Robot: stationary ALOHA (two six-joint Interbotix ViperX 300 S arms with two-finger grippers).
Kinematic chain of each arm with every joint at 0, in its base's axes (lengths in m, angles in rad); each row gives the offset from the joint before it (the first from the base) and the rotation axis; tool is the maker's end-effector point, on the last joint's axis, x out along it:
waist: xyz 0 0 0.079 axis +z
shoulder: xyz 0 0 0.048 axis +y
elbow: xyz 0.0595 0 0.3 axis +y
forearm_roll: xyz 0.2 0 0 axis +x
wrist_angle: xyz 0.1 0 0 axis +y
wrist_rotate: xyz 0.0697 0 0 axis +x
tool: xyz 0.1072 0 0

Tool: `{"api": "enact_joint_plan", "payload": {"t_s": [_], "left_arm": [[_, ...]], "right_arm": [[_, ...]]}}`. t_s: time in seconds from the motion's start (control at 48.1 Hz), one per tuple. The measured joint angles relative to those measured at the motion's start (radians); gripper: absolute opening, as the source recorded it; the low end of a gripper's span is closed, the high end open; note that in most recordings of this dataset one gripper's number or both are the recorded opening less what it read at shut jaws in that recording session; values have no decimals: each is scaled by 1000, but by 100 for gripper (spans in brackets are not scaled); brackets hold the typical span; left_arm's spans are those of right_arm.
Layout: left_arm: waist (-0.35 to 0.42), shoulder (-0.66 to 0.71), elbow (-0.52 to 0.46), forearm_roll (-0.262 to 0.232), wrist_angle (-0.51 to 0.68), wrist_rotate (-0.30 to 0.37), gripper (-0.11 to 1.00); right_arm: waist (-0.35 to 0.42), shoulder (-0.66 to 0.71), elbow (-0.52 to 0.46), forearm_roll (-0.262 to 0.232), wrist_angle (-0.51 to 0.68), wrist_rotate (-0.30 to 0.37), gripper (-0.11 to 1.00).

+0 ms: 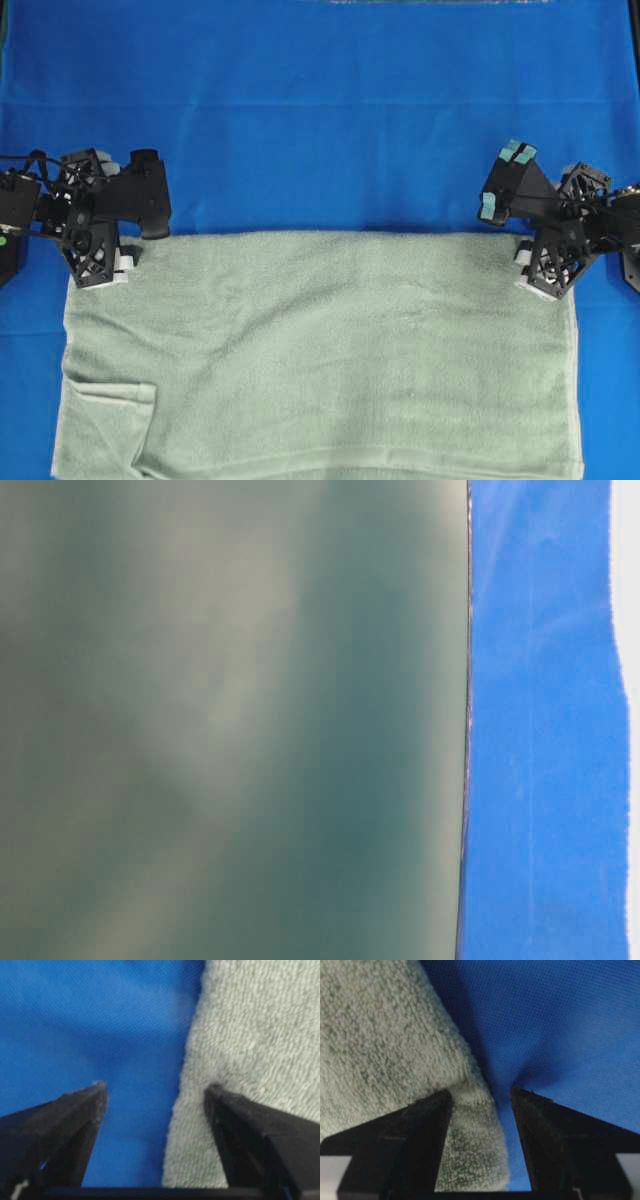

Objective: Fold a bath towel.

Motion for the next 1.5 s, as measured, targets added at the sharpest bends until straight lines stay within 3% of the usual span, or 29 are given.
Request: {"api": "enact_joint_plan", "payload": {"t_s": [0.104,0.25,0.333,0.499,0.645,0.77,1.02,1.165,1.29,1.415,1.498], "left_arm": [[-17,6,-8,-9,0,-2,58],[-58,15,-14,-21,-3,0,19],[-71,15,-14,-25,-6,-2,6],[-75,15,-14,-25,0,-3,6],[-75,11,-41,-26,78,-2,6],[-74,-44,-91,-26,268,5,6],[-123,-258,-302,-28,637,8,6],[-184,-353,-436,-28,765,2,6],[-247,-394,-497,-28,804,-15,6],[-299,-407,-522,-28,798,-66,6],[-344,-396,-537,-28,755,-150,6]], "right_arm": [[0,0,2,0,-6,0,50],[0,0,0,5,-18,2,12],[2,-2,2,6,-25,2,9],[0,-5,5,6,-32,2,9],[-2,-31,-9,6,-2,2,9],[8,-135,-71,6,109,2,9],[101,-325,-259,-18,377,-2,9],[184,-391,-382,-80,518,3,9],[253,-410,-454,-141,592,12,9],[258,-394,-472,-227,637,26,9],[216,-380,-474,-304,686,35,9]]}}
